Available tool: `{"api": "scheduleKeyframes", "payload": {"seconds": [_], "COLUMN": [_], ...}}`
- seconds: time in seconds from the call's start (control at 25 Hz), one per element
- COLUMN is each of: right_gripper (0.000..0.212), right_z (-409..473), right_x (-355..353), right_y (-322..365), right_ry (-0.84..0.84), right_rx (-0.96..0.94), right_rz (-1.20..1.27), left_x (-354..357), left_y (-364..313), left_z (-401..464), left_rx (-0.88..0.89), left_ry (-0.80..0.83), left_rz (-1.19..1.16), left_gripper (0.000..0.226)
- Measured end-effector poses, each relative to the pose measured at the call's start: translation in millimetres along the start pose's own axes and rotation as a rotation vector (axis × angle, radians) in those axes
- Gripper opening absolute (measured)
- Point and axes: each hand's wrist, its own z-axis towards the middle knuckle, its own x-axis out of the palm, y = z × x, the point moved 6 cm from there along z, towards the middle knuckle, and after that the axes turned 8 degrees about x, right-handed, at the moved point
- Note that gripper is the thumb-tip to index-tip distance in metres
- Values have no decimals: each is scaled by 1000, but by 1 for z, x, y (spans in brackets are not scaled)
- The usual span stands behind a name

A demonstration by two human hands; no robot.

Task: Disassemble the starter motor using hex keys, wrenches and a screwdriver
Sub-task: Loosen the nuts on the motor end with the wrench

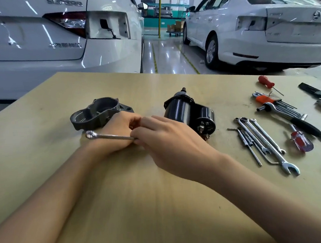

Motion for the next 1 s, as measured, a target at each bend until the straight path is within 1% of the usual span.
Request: {"api": "scheduleKeyframes", "payload": {"seconds": [0.08,0.12,0.2,0.24,0.32,0.36,0.44,0.52,0.72,0.84,0.92,1.0], "right_gripper": [13,12,7,8,11,12,12,11,7,7,8,9], "right_z": [-13,-21,-36,-43,-58,-63,-67,-68,-68,-66,-62,-47], "right_x": [-17,-25,-28,-26,-19,-16,-14,-12,-14,-13,-14,-19], "right_y": [-6,-16,-43,-57,-79,-85,-88,-85,-78,-70,-70,-66], "right_ry": [-180,-270,-369,-398,-463,-481,-489,-493,-517,-480,-442,-344], "right_rx": [4,51,280,421,644,704,733,713,596,514,521,469], "right_rz": [258,397,673,830,1112,1183,1191,1175,1111,957,867,710], "left_x": [4,5,5,8,17,20,24,25,26,27,28,28], "left_y": [-6,-8,-8,-10,-15,-17,-20,-21,-24,-22,-19,-18], "left_z": [2,2,-2,-3,-5,-5,-4,-3,-4,-4,-3,-5], "left_rx": [16,8,-60,-92,-102,-82,-57,-64,-58,-61,-64,-67], "left_ry": [-43,-60,-59,-33,45,71,78,67,91,90,106,139], "left_rz": [-51,-136,-344,-427,-475,-455,-418,-427,-442,-452,-455,-442], "left_gripper": [18,25,42,45,47,46,40,34,28,33,32,28]}}
